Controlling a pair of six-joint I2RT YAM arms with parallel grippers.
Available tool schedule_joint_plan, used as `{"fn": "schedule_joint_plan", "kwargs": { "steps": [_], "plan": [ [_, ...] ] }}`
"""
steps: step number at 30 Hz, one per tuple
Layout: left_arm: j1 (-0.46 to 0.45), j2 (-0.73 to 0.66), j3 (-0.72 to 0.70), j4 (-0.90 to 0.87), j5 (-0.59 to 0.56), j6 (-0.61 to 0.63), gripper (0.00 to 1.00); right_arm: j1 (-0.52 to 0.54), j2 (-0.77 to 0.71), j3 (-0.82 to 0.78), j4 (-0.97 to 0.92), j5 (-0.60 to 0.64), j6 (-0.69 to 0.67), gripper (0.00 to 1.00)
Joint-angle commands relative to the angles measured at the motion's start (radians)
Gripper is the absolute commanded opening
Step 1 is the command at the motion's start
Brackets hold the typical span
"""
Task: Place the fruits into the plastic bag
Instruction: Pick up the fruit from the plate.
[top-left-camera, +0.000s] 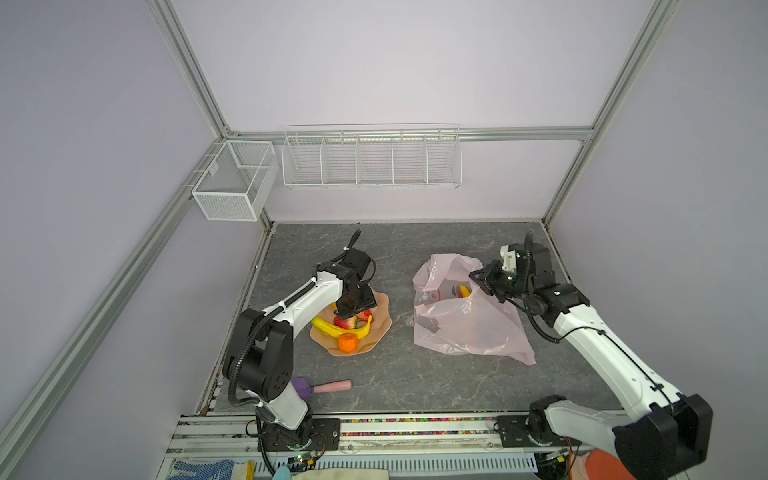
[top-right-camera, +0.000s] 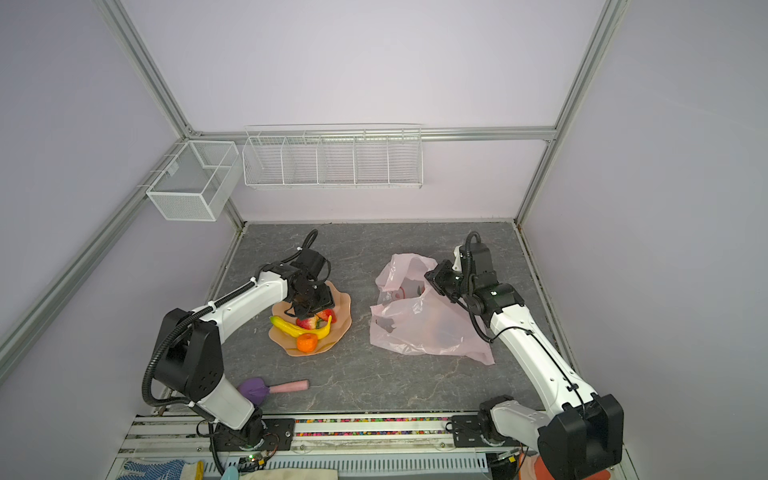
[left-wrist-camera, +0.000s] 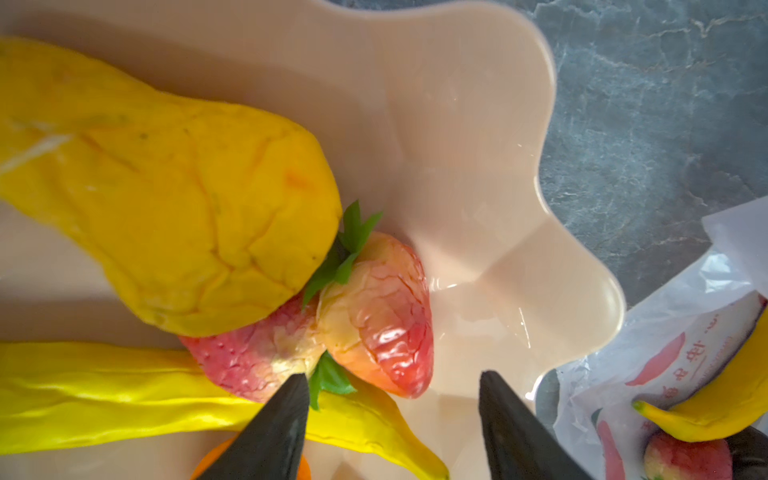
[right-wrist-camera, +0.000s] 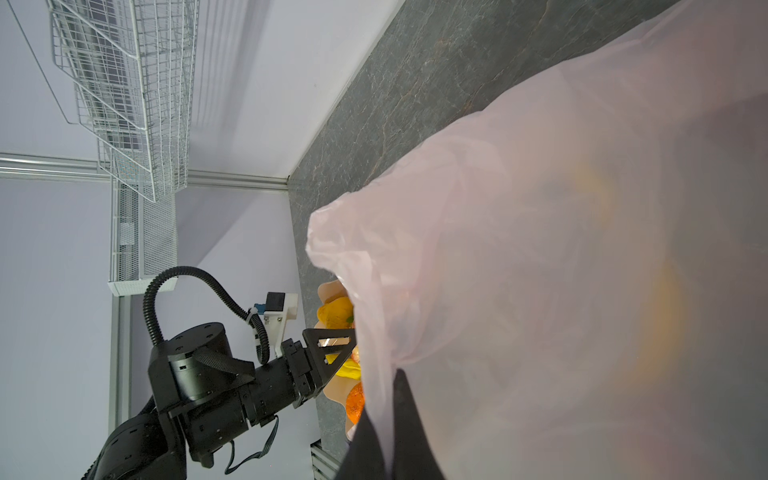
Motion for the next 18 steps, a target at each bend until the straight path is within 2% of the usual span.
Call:
{"fn": "schedule_joint_plan", "kwargs": {
  "steps": [1, 18],
  "plan": [
    [-0.006, 0.033, -0.001, 0.046, 0.005, -0.023, 0.65, -0.001, -0.005, 0.021, 0.002, -0.002, -0.009, 0.07],
    [-0.006, 0.113, 0.0, 0.068, -0.017, -0.01, 0.63, -0.001, 0.006, 0.026, -0.002, -0.002, -0.015, 0.07]
  ]
}}
